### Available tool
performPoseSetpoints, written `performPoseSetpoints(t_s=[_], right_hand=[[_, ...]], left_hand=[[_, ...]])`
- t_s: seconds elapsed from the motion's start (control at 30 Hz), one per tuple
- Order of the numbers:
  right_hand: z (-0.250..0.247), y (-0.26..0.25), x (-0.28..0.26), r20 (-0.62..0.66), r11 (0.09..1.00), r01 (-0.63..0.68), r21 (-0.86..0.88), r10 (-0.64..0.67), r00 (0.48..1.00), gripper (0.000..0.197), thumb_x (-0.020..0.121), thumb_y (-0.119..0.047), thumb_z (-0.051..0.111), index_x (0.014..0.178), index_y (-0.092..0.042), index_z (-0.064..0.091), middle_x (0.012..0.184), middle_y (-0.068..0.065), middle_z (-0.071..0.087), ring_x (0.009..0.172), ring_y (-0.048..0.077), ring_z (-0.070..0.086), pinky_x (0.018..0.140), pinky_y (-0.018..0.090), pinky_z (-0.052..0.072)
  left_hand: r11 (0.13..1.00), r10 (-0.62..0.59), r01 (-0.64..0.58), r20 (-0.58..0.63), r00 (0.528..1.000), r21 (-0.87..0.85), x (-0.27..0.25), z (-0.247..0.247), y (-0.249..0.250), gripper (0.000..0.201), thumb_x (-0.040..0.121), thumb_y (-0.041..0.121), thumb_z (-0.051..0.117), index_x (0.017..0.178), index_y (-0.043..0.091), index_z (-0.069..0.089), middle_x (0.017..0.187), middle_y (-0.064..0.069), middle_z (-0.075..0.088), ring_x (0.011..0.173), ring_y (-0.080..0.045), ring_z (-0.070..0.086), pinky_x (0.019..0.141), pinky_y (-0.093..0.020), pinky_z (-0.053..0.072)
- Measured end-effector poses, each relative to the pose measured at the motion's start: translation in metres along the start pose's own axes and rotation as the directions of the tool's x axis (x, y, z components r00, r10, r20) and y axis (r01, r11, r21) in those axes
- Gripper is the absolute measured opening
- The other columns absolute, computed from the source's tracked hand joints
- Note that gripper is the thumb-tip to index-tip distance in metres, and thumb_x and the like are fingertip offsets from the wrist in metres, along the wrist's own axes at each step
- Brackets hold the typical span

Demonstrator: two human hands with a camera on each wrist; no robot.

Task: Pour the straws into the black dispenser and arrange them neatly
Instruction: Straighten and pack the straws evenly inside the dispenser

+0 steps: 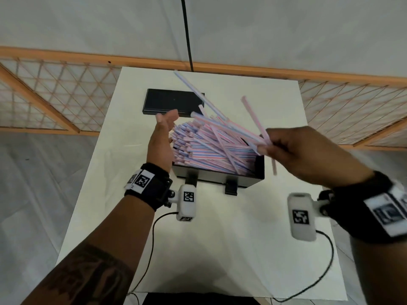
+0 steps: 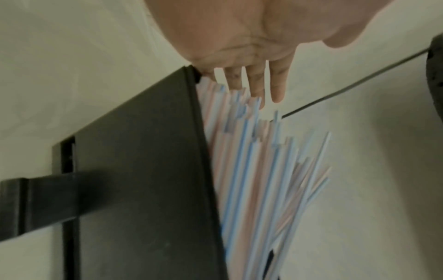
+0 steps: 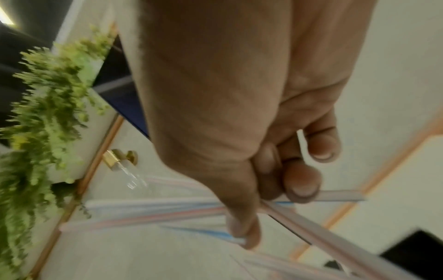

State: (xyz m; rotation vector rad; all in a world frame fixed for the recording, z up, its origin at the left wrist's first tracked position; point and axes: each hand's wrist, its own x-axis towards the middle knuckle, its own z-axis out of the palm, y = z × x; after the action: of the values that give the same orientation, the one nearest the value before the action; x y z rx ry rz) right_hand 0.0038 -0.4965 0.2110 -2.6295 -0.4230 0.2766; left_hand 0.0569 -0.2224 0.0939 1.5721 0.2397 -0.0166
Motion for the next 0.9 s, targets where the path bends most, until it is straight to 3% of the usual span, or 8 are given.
performPoseSetpoints(t_s=[0.13,0.27,0.33,0.47,0.63,0.73,0.83,0.9], right_hand=[[0.054,0.017,0.044,0.048,0.994,0.014,0.112,-0.02,0.999,0.019,0.101,-0.03,0.058,0.086,-0.018,0.06,0.064,-0.007,0.055,0.06,0.002,0.049,0.06,0.027,0.034],[0.099,0.03,0.054,0.054,0.993,-0.028,0.116,0.022,0.998,0.037,0.102,-0.03,0.057,0.068,-0.028,0.041,0.06,-0.008,0.048,0.06,0.009,0.048,0.06,0.033,0.033],[0.105,0.031,0.051,0.043,0.997,-0.017,0.072,0.014,0.999,0.04,0.101,-0.031,0.057,0.067,-0.03,0.036,0.061,-0.008,0.047,0.063,0.02,0.048,0.059,0.035,0.035],[0.098,0.033,0.054,0.048,0.999,-0.004,0.053,0.001,0.999,0.029,0.102,-0.035,0.055,0.077,-0.026,0.044,0.064,-0.007,0.048,0.066,0.023,0.05,0.061,0.038,0.041],[0.097,0.04,0.058,0.097,1.0,0.006,0.027,-0.009,0.995,0.027,0.099,-0.039,0.057,0.078,-0.024,0.051,0.064,-0.007,0.052,0.065,0.02,0.051,0.063,0.038,0.046],[0.101,0.037,0.053,0.046,0.999,-0.02,0.044,0.018,0.999,0.024,0.094,-0.042,0.065,0.08,-0.031,0.049,0.062,-0.011,0.05,0.06,0.01,0.049,0.06,0.032,0.04],[0.107,0.033,0.045,-0.052,0.994,-0.073,0.085,0.077,0.996,0.024,0.086,-0.047,0.074,0.101,-0.03,0.064,0.06,-0.018,0.046,0.059,-0.006,0.044,0.062,0.027,0.037],[0.112,0.03,0.04,-0.1,0.987,-0.105,0.12,0.117,0.988,0.032,0.083,-0.049,0.077,0.106,-0.03,0.065,0.059,-0.015,0.047,0.058,-0.004,0.046,0.061,0.028,0.04]], left_hand=[[0.995,-0.02,0.016,-0.04,0.999,-0.099,0.006,-0.001,0.011,0.073,0.096,0.067,0.007,0.132,0.032,0.06,0.132,0.015,0.063,0.127,-0.005,0.053,0.114,-0.045,0.034],[0.99,0.02,-0.024,-0.032,0.999,-0.141,0.002,-0.003,0.02,0.081,0.087,0.076,0.009,0.137,0.033,0.055,0.137,0.014,0.059,0.129,-0.004,0.051,0.115,-0.047,0.032],[0.989,0.084,-0.085,-0.015,0.996,-0.124,0.002,-0.003,0.024,0.089,0.076,0.092,0.024,0.139,0.034,0.049,0.14,0.014,0.055,0.131,-0.003,0.05,0.113,-0.042,0.033],[0.972,0.234,-0.234,-0.009,0.972,-0.003,0.004,0.001,0.025,0.06,0.089,0.058,0.044,0.141,0.028,0.04,0.134,0.013,0.057,0.129,-0.007,0.053,0.114,-0.046,0.038],[0.904,0.428,-0.427,-0.064,0.902,0.025,0.0,0.007,0.029,0.071,0.087,0.076,0.038,0.129,0.019,0.051,0.123,-0.003,0.065,0.112,-0.012,0.063,0.096,-0.025,0.049],[0.897,0.435,-0.42,-0.101,0.895,0.135,-0.005,0.019,0.028,0.056,0.096,0.062,0.039,0.121,0.015,0.057,0.111,0.002,0.067,0.104,-0.009,0.064,0.088,-0.019,0.049],[0.912,0.391,-0.358,-0.157,0.907,0.202,-0.01,0.026,0.015,0.04,0.099,0.051,0.039,0.11,0.017,0.057,0.105,0.006,0.066,0.099,-0.009,0.063,0.076,-0.01,0.046],[0.913,0.367,-0.313,-0.19,0.911,0.263,-0.012,0.029,0.002,0.03,0.101,0.047,0.038,0.103,0.023,0.055,0.102,0.009,0.065,0.094,-0.009,0.062,0.077,-0.018,0.049]])
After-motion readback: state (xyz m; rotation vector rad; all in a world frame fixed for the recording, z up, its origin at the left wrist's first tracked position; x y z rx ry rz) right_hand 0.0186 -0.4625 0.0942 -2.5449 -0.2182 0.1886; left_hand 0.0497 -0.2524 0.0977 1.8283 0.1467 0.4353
